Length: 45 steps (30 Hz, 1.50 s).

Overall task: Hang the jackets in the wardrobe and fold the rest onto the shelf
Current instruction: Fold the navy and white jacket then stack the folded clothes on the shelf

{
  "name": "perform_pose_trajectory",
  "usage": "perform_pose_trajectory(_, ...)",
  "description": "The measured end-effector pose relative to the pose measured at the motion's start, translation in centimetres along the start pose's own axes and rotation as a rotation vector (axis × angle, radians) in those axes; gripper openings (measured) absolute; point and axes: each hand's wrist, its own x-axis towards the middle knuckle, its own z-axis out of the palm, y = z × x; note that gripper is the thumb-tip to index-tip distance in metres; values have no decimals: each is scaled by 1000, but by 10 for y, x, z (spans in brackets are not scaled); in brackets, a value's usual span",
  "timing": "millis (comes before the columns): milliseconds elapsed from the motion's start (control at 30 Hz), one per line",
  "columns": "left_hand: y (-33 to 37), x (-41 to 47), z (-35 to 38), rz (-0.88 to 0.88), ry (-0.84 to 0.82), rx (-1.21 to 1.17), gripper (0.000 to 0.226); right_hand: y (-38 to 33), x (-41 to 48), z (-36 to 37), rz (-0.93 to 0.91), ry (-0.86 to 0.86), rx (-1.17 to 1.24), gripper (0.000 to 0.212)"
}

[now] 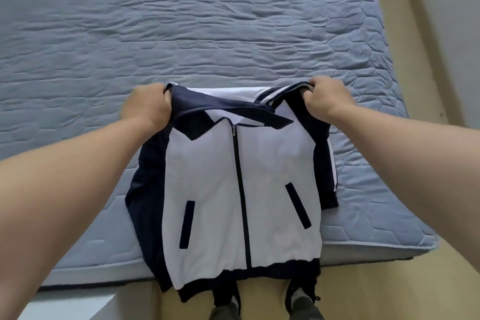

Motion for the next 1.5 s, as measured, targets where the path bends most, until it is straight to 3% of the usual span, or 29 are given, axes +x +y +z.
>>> perform_pose_trajectory(67,7,21,10,-64,30,-46,38,-4,22,13,11,107,-33,22)
perform_pose_trajectory(167,22,36,35,-164,37,-99,47,-7,41,36,62,155,27,54)
perform_pose_trajectory(300,53,-2,84,77,-123,74,67,26,26,85,196,-55,67,56)
perform_pose_trajectory(467,103,-41,141,210,-488,44,51,93,-7,129,376,-282,63,45)
perform_pose_trajectory(600,139,-53,174,258,-567,124,65,132,-26,157,555,-359,47,57)
perform_pose_trajectory(700,163,-65,190,313,-594,168,66,158,-38,173,635,-415,124,52)
perform_pose_trajectory(833,196,-80,201,309,-577,129,52,185,-40,171,625,-323,300,33)
perform_pose_trajectory(967,234,-85,197,284,-542,3,60,206,-35,120,753,110,559,26)
perform_pose_trajectory(1033,259,-85,188,250,-498,-124,49,213,-36,89,665,302,583,20)
perform_pose_trajectory(1100,290,-86,176,71,-530,-422,37,212,-50,65,417,409,576,20)
perform_pose_trajectory(1200,337,-87,158,-353,-753,-1014,56,202,-87,46,-80,409,556,18)
perform_pose_trajectory(1267,357,-87,151,-462,-833,-1173,68,199,-113,43,-353,365,463,22)
perform_pose_trajectory(1333,367,-89,150,-517,-869,-1186,84,195,-133,46,-514,370,402,20)
perform_pose_trajectory(1400,372,-91,150,-475,-915,-1092,95,189,-148,52,-561,325,432,17)
perform_pose_trajectory(1500,371,-89,152,-431,-858,-879,71,175,-164,64,-541,92,490,24)
